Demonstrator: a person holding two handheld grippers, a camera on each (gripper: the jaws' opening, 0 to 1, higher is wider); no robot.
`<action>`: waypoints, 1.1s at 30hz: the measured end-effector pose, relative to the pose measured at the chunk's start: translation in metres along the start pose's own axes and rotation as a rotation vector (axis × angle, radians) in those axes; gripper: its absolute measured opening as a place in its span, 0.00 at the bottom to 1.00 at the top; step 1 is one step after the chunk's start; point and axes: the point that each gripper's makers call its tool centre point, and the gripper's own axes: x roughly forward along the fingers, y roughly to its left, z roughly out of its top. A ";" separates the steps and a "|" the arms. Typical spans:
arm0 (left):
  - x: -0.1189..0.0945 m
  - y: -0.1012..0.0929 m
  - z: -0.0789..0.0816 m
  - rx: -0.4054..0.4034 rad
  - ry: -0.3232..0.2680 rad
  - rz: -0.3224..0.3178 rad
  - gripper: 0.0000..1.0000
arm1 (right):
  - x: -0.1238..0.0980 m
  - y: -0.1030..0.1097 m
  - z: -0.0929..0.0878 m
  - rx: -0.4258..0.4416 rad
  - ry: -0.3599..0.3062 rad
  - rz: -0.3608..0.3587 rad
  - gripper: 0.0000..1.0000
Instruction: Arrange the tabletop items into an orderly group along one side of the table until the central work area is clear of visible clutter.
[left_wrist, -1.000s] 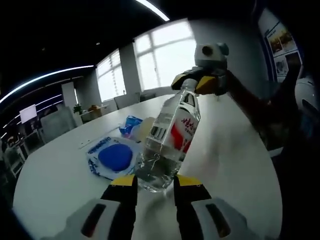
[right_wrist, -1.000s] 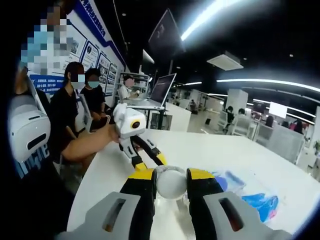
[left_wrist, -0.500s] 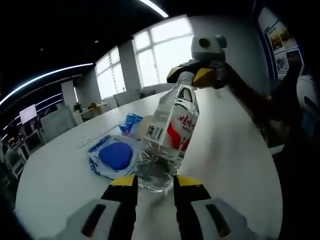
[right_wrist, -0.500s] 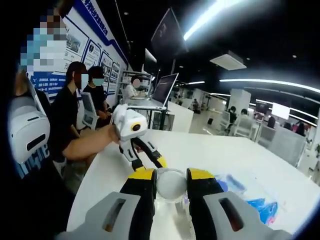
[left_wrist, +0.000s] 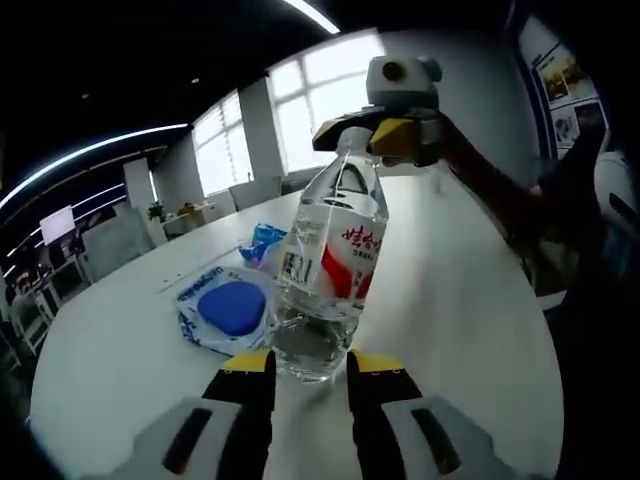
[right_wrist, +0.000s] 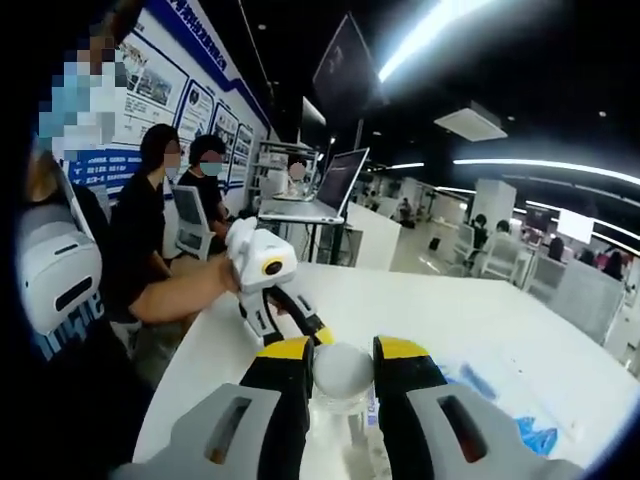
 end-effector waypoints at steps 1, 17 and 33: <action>0.000 0.000 0.000 0.000 0.001 0.001 0.26 | 0.001 0.000 0.001 -0.001 0.003 0.006 0.22; 0.003 -0.012 -0.002 -0.004 0.009 -0.019 0.26 | 0.015 -0.002 0.013 0.000 0.014 0.081 0.22; 0.003 -0.005 -0.011 -0.014 0.034 -0.024 0.26 | 0.043 -0.003 0.026 0.025 -0.008 0.137 0.22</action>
